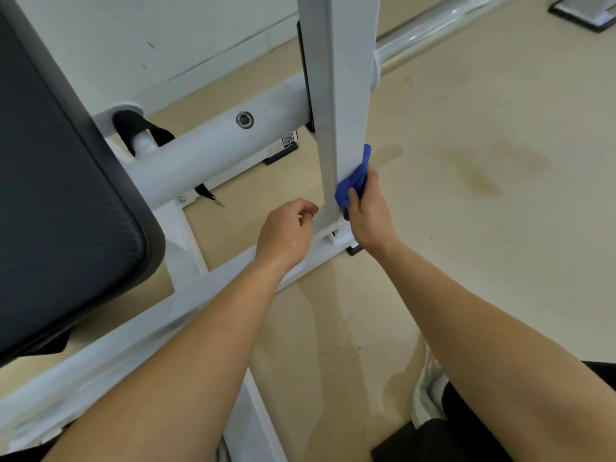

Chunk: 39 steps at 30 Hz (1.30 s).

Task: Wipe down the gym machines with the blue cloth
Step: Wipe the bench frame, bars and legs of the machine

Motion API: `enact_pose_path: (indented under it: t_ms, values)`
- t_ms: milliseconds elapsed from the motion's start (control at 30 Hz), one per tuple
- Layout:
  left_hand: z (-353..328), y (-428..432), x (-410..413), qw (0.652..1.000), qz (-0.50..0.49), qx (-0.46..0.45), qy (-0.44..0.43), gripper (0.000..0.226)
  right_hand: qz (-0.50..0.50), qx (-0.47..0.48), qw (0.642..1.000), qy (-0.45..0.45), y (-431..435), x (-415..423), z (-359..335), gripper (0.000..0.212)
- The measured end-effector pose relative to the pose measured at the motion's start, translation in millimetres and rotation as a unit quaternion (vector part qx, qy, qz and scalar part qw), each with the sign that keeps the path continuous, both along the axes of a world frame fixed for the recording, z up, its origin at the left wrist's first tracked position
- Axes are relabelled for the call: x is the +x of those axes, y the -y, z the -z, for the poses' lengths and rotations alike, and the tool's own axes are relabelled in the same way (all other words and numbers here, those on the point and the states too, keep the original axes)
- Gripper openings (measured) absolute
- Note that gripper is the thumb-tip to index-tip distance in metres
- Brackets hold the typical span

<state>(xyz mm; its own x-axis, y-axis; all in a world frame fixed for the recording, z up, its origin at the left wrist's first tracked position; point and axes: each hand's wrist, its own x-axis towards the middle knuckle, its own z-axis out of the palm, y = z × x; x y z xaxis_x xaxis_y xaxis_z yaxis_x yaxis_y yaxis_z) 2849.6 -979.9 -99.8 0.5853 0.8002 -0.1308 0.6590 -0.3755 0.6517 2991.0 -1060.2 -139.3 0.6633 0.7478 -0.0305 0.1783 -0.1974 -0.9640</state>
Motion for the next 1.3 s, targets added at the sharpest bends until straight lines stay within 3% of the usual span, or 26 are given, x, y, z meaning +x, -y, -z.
enact_pose_path:
  t_ms: [300,467,533,700,1000,1133,1300]
  values:
    - [33,-15,-17,0.999,-0.018,-0.014,-0.037,0.026,0.006,-0.116,0.993,-0.034,-1,-8,77,0.034]
    - [5,1,-21,0.999,-0.034,-0.021,-0.035,0.026,0.138,-0.132,0.969,-0.159,4,-19,35,0.029]
    - [-19,16,-27,0.999,-0.023,-0.018,-0.034,0.027,0.141,-0.132,0.965,-0.175,13,-29,1,0.034]
    - [-80,50,-53,0.997,0.002,0.022,-0.073,0.031,0.008,-0.130,0.989,-0.070,69,-54,-107,0.020]
    - [-164,110,-85,0.981,0.061,0.069,-0.168,0.041,-0.116,-0.206,0.969,0.065,162,-81,-246,0.020]
    - [-175,111,-74,0.977,0.087,0.086,-0.176,0.041,-0.129,-0.259,0.950,0.118,163,-79,-261,0.034]
    - [-143,90,-30,0.971,0.126,0.067,-0.193,0.032,-0.130,-0.328,0.922,0.160,127,-31,-234,0.030]
